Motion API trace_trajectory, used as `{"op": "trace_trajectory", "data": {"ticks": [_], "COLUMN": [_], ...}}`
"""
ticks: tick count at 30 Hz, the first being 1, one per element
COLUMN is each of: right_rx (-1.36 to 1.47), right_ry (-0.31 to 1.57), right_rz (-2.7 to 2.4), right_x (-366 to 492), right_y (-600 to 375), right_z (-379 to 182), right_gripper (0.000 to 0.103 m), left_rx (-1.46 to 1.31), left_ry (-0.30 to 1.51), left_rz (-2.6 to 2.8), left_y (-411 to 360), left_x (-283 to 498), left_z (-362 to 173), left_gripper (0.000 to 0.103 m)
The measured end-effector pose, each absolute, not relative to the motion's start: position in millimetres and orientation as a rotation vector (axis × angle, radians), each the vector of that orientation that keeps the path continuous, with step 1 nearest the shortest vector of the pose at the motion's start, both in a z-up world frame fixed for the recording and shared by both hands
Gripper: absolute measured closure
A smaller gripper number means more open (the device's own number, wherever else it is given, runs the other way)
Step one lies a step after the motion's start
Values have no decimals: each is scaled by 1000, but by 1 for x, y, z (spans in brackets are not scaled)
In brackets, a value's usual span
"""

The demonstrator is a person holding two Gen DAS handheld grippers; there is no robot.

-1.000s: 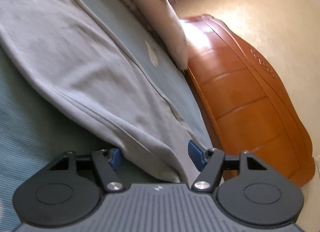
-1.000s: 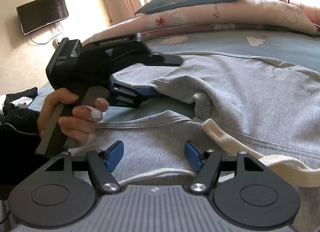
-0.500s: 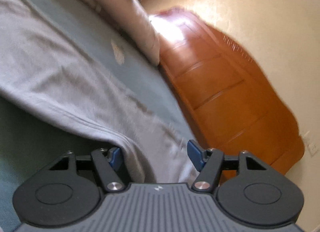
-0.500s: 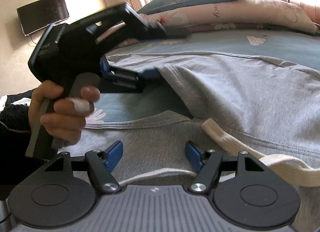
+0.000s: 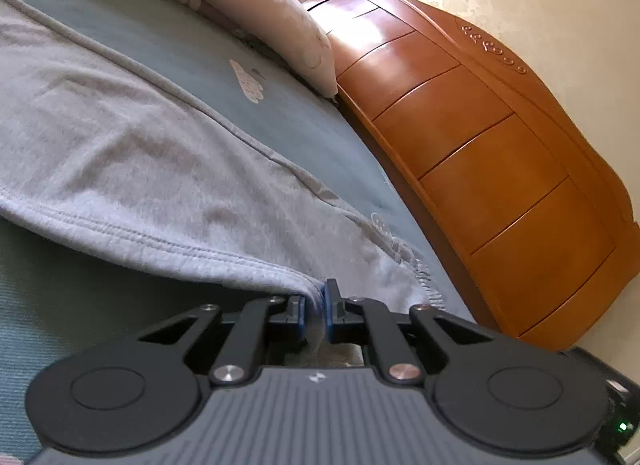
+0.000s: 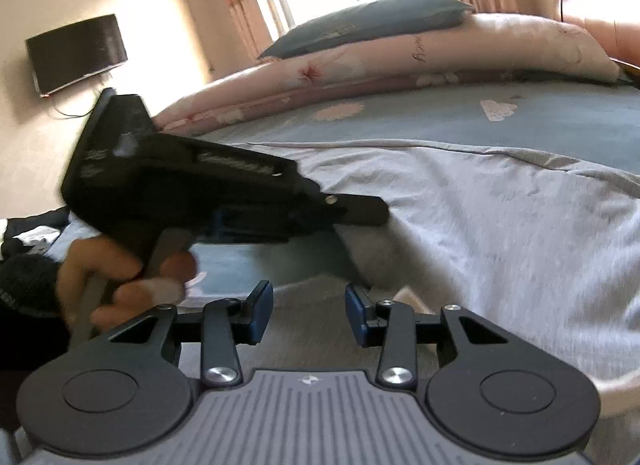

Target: Fold clothes

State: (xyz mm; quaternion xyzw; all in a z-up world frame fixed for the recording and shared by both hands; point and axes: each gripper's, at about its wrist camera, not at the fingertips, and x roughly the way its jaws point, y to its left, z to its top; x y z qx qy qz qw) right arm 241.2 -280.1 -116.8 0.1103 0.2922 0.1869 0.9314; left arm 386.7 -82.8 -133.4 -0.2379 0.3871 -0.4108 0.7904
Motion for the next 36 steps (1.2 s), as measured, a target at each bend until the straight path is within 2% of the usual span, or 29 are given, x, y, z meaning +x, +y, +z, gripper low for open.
{"op": "trace_trajectory", "data": {"ticks": [3,17,19,20,22,24,25,27,30,32,34,36], "right_rx": [250,225,214,208,212,216,223,228,265,283,280,212], "right_ry": [709,684,687,689,686,683,643,566,525,585,730,706], "right_rz": [366,283,257,244,285,326,327,305,280,304,332,332], "right_x": [270,276,275,275,268,261,256,251,271,289,305,294], "right_y": [-269,-267,-268,-269,-268,-267,-271,-279,-287,-282,-268,-257], "right_z": [-135,-132,-133,-134,-124,-114,-106,-90,-82,-95,-123,-135], "right_gripper": [57,55,50,43,44,50,50,58,59,59,59,57], "left_rx": [-523,-573,-541,-530,-512,-497,-495,-503,-510,-504,-491,-457], "left_ry": [835,844,837,836,840,844,845,843,823,801,778,760], "left_rz": [-880,-875,-850,-837,-796,-744,-719,-684,-661,-668,-681,-682], "left_y": [-79,-69,-63,-57,-43,-27,-19,-3,10,10,7,-4], "left_x": [386,384,380,379,377,376,375,374,373,373,375,380], "left_z": [-132,-131,-128,-128,-128,-128,-128,-126,-117,-110,-102,-98], "left_gripper": [97,96,96,94,93,93,93,93,91,86,84,83]}}
